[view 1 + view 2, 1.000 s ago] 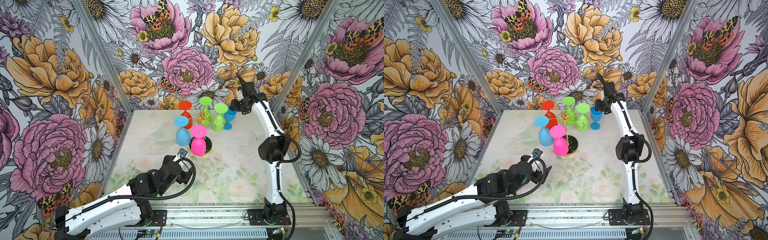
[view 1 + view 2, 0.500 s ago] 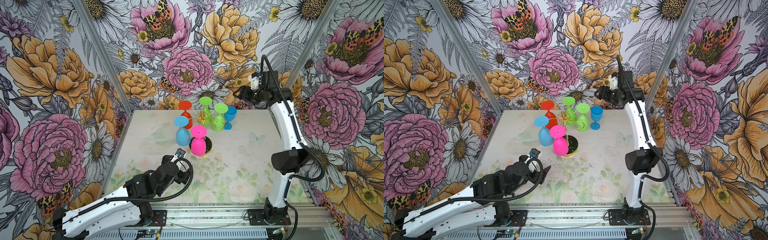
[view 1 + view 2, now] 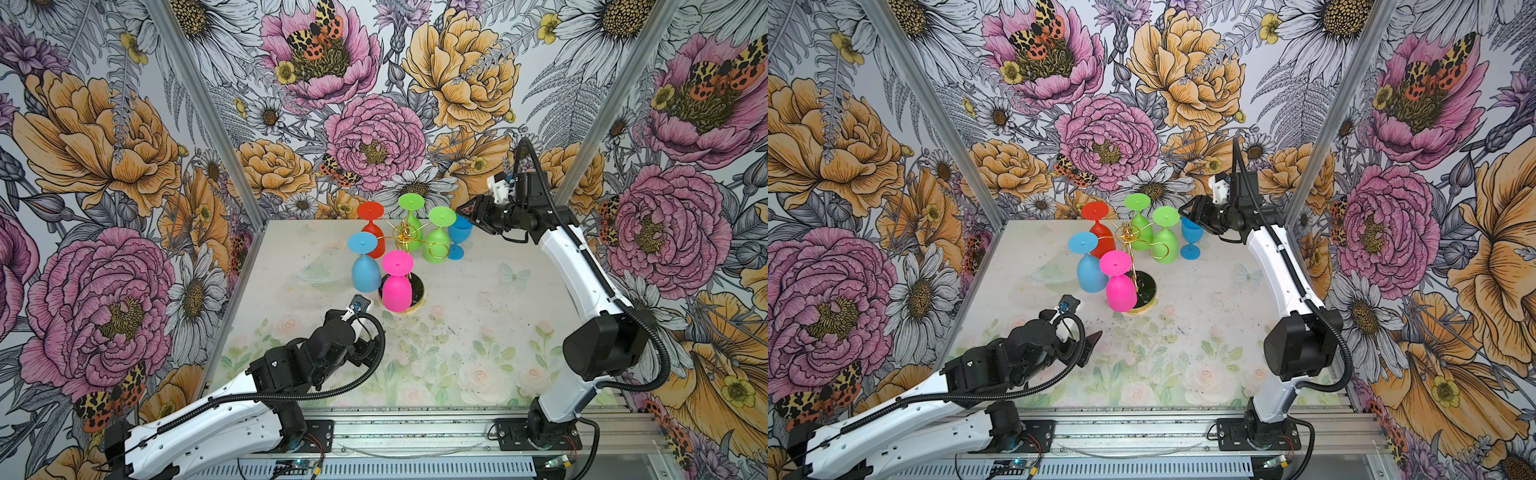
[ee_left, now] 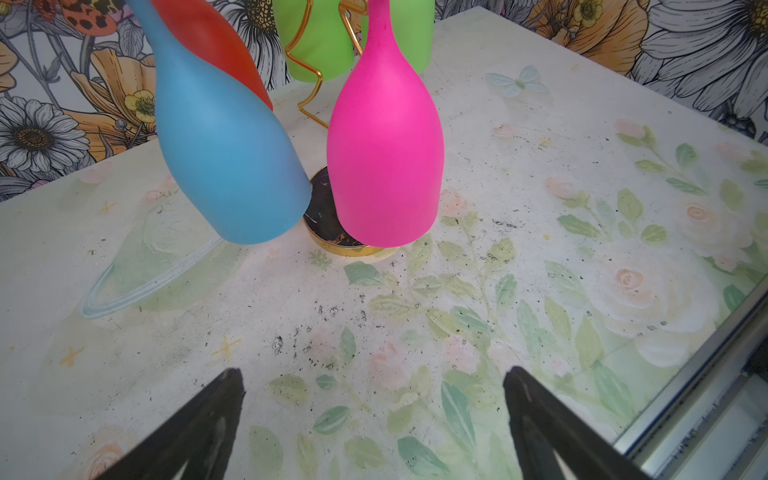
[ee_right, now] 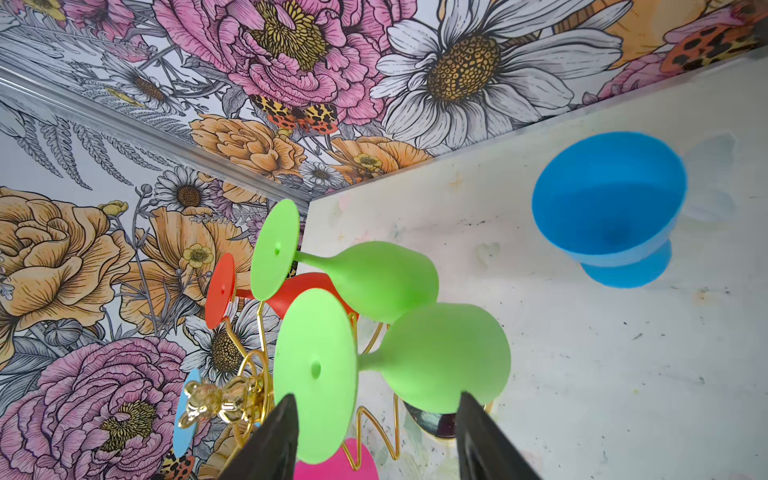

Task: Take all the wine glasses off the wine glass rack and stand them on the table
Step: 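Move the right gripper to the green glass on the rack, then grasp the green glass base with the right gripper and lift it off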

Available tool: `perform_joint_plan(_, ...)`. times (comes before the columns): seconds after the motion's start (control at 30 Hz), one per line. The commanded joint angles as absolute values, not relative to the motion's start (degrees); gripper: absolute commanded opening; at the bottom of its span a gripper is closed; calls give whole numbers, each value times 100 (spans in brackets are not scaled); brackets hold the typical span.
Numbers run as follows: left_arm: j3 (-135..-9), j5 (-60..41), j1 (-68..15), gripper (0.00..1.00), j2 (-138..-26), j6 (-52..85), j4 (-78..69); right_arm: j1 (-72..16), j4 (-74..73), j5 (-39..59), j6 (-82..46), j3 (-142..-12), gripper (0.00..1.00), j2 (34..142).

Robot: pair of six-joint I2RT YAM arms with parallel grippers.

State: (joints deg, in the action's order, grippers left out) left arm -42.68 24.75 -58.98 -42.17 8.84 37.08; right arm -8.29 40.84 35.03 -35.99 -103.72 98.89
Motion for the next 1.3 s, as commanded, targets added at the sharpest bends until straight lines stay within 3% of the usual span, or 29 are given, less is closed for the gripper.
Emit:
perform_joint_plan(0.0, -4227, 2227, -5829, 99, -4229, 852, 3568, -940, 3527, 3725, -3748, -10279, 58, 9689)
perform_joint_plan(0.67, -4227, 2166, -5810, 99, -4237, 851, 3568, -1096, 3186, 3906, -3997, -10161, 36, 10020)
perform_joint_plan(1.13, -4226, 2116, -5803, 99, -4263, 853, 3570, -1099, 3096, 3962, -4003, -10090, 35, 10167)
perform_joint_plan(1.27, -4223, 2109, -5806, 99, -4271, 850, 3571, -1094, 3060, 3984, -4022, -10070, 29, 10182)
